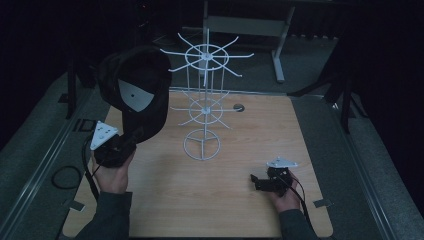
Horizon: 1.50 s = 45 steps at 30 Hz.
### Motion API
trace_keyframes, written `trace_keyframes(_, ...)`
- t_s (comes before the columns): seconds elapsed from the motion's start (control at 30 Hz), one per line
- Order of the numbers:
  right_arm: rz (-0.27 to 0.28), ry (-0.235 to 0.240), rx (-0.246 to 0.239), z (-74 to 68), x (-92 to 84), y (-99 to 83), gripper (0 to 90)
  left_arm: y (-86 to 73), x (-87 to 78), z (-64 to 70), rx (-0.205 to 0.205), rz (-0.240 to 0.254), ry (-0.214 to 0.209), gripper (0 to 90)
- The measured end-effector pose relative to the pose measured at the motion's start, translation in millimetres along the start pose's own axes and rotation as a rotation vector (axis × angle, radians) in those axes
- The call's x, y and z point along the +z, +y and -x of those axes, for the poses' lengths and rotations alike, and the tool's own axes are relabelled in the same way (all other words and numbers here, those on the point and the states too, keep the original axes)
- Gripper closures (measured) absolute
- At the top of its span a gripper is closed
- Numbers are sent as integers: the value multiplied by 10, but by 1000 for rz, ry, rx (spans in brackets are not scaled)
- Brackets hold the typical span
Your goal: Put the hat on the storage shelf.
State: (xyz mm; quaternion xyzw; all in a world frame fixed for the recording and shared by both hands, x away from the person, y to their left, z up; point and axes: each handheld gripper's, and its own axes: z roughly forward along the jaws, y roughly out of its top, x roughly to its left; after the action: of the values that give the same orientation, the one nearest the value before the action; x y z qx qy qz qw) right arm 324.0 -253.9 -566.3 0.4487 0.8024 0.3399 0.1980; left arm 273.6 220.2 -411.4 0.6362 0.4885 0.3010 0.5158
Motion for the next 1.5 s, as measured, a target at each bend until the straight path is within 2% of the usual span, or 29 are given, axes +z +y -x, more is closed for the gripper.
trace_keyframes(0.5,0,0,0,0,0,0,130,55,-28,56,27,23,26,869)
trace_keyframes(1.1,0,0,1,0,0,0,130,42,-22,215,108,34,53,868)
trace_keyframes(1.5,0,0,1,0,0,0,130,11,-19,250,126,34,65,869)
